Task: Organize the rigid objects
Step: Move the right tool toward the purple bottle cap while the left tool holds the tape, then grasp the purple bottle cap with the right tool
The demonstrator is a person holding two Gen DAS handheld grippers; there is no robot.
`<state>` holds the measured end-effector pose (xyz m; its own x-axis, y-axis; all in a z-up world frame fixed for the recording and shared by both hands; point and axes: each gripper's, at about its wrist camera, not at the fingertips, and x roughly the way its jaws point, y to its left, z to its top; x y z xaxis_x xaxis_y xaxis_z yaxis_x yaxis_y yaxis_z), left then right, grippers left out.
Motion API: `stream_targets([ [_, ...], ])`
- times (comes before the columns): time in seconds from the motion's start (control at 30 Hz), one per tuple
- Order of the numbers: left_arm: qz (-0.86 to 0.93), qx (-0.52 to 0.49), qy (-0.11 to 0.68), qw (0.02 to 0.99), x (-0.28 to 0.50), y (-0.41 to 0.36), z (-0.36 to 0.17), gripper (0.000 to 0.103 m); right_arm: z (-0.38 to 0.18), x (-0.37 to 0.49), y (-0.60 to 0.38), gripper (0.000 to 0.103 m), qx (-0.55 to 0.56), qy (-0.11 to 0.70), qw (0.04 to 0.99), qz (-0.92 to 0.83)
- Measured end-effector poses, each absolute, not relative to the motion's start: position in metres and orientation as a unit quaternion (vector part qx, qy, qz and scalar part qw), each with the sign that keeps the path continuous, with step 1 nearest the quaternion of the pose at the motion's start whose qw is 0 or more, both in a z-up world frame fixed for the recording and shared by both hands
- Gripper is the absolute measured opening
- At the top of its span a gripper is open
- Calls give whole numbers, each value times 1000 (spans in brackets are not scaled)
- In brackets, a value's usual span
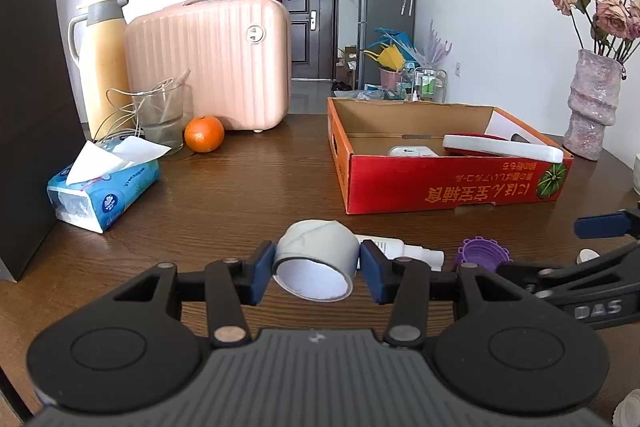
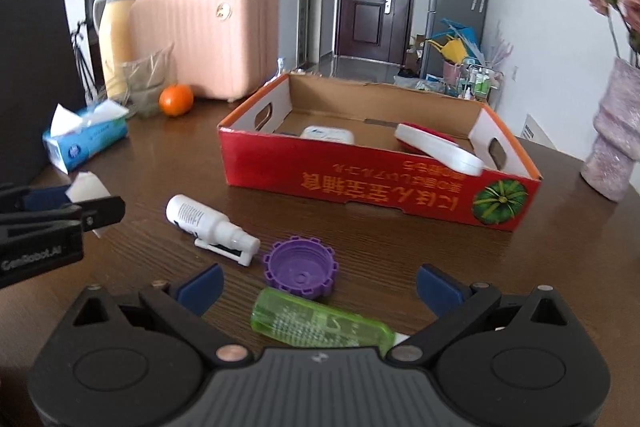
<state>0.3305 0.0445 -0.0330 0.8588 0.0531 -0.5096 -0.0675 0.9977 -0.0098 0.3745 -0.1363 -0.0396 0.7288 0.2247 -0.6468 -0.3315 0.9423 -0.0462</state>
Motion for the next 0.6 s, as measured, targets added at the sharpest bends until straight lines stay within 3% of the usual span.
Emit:
stream_targets([
  [0.2,43,-28,263,963,331,53,-30,47,-51,399,-126,101,-72,375,914,137],
  [0.47,42,-32,265,963,330,55,-29,47,-67,419,-115,91,-76,401,904,126],
  [0.6,41,-33,266,963,330,55,-29,47,-71,424,-114,72,-68,408,902,124],
])
